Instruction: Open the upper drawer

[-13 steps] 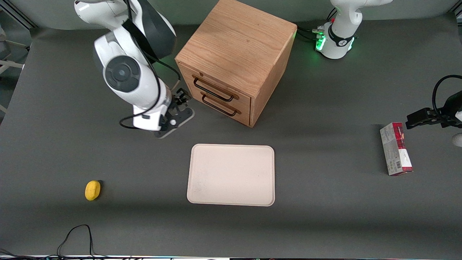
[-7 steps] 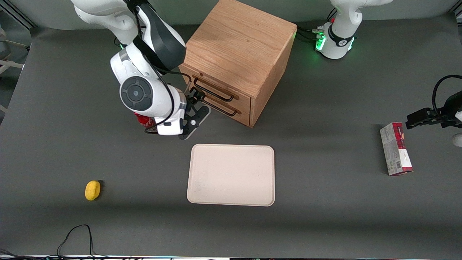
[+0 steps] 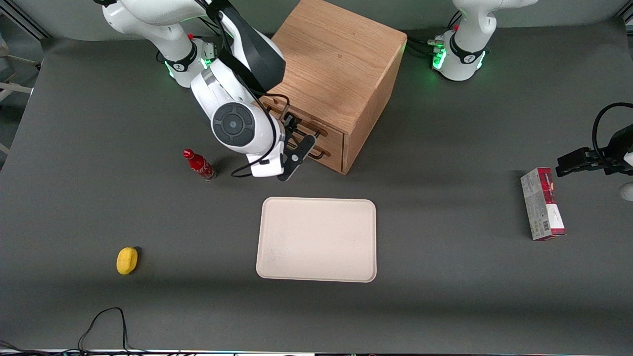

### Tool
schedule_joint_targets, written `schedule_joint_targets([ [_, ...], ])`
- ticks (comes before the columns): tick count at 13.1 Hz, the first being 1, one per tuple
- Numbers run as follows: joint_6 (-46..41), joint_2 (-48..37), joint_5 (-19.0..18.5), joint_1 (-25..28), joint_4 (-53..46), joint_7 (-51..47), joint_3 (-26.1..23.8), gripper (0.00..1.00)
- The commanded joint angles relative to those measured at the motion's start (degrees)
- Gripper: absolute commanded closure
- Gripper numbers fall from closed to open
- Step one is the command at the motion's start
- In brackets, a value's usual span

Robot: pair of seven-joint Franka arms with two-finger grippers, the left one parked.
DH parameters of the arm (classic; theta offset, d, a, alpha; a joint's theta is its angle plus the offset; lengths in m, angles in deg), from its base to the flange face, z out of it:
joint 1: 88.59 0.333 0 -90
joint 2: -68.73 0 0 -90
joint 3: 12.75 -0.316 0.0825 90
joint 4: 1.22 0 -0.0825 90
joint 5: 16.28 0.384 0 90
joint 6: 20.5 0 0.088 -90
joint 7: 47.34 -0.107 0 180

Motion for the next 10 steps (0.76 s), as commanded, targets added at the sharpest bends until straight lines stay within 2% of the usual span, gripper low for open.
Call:
schedule_joint_targets([
  [1, 0.1, 1.3, 1.4, 0.5, -1.5, 0.9, 0.4, 0.04],
  [10, -0.4, 1.3, 1.1, 1.5, 0.4, 1.3, 0.4, 0.03],
])
